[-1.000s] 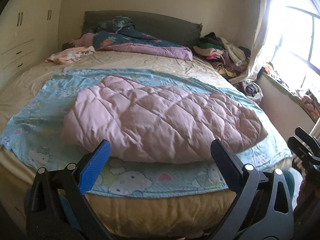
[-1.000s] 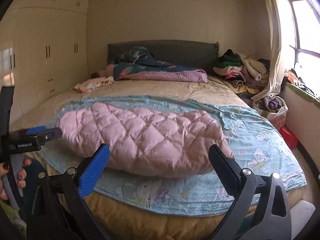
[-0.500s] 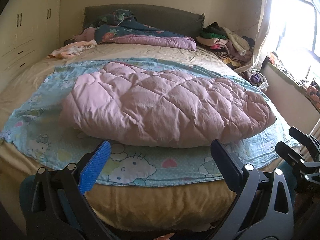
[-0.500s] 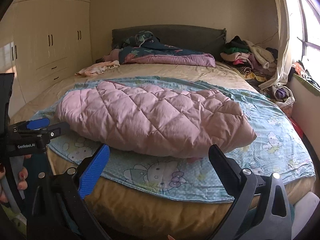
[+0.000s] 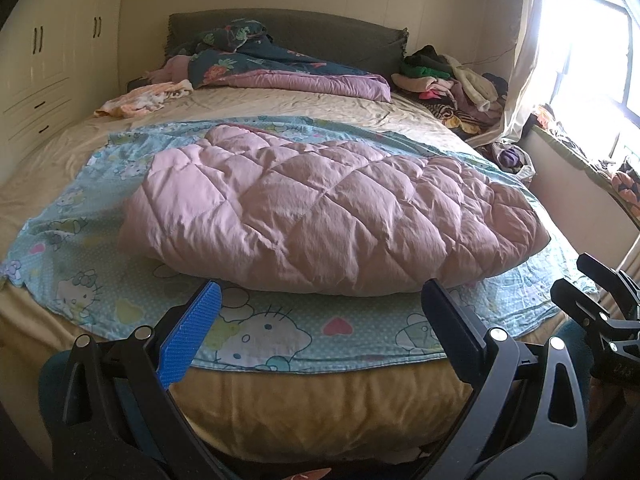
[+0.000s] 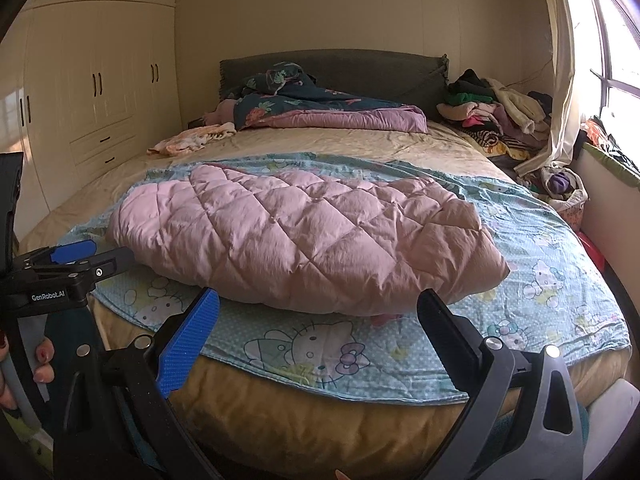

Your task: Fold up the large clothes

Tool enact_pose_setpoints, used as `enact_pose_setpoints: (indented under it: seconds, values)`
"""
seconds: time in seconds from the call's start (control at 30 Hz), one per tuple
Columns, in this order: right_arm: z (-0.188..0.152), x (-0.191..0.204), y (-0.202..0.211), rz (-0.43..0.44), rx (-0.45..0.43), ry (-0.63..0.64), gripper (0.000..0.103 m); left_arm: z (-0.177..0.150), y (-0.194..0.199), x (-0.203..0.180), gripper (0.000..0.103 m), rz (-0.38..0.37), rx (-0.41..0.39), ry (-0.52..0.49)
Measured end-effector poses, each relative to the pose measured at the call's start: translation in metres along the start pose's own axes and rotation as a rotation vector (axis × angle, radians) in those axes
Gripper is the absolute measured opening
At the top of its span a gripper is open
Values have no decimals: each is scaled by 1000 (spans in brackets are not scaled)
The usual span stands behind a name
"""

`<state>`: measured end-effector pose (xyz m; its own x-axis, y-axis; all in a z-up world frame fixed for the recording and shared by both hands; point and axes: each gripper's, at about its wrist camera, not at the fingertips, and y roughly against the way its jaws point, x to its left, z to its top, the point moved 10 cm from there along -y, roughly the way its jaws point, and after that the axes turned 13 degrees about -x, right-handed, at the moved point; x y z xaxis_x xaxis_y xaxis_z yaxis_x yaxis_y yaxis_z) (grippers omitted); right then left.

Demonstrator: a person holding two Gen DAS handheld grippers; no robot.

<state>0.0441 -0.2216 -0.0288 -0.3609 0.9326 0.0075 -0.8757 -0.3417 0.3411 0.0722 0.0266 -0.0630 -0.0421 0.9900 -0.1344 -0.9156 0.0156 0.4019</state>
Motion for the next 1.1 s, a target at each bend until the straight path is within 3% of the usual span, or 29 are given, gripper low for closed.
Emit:
enact_pose_setpoints:
  seconds: [1.1]
  values:
    - [2,-1,1,0,-3,-1,99,1,1,-2,94,-2,-2,-4]
